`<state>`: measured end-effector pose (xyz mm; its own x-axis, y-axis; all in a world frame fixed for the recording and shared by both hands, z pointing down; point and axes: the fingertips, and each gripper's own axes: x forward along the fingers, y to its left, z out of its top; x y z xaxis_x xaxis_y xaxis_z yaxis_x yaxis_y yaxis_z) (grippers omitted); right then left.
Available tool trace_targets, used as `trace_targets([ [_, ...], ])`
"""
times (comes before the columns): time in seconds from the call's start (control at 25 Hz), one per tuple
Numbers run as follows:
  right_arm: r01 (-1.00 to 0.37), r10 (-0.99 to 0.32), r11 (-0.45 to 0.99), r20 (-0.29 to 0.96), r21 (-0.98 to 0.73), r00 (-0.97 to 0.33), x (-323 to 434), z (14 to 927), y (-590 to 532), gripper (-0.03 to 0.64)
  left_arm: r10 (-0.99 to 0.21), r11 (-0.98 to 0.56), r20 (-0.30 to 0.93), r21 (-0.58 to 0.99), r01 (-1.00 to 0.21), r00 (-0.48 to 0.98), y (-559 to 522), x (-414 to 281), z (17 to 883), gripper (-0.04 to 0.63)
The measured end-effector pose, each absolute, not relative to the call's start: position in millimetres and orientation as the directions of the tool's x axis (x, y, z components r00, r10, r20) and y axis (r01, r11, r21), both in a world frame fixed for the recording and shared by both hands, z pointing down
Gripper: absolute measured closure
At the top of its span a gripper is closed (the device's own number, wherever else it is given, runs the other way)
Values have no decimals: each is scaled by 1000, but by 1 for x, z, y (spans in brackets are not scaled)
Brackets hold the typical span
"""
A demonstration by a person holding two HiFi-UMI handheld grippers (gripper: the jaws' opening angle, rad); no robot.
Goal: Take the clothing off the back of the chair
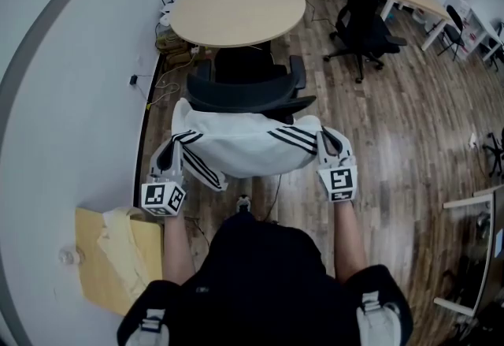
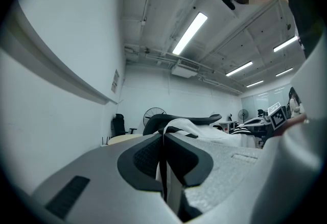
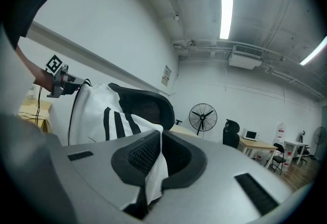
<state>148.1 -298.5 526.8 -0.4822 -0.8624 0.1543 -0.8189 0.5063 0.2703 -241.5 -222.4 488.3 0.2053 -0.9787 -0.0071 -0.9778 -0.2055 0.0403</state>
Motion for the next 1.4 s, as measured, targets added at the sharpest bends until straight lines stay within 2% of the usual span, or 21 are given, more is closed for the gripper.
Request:
trace_targets([
  [0.48,-814,-859,512,151,273,-490,146,526,-275,615,-981,-195,-7,34,-980,195,-193,-243,485,584],
  [1.4,-772,-815,579,228,263,-533,162,554,-230,615,-990,-135,23,40,-990,136,-129,-223,503,584],
])
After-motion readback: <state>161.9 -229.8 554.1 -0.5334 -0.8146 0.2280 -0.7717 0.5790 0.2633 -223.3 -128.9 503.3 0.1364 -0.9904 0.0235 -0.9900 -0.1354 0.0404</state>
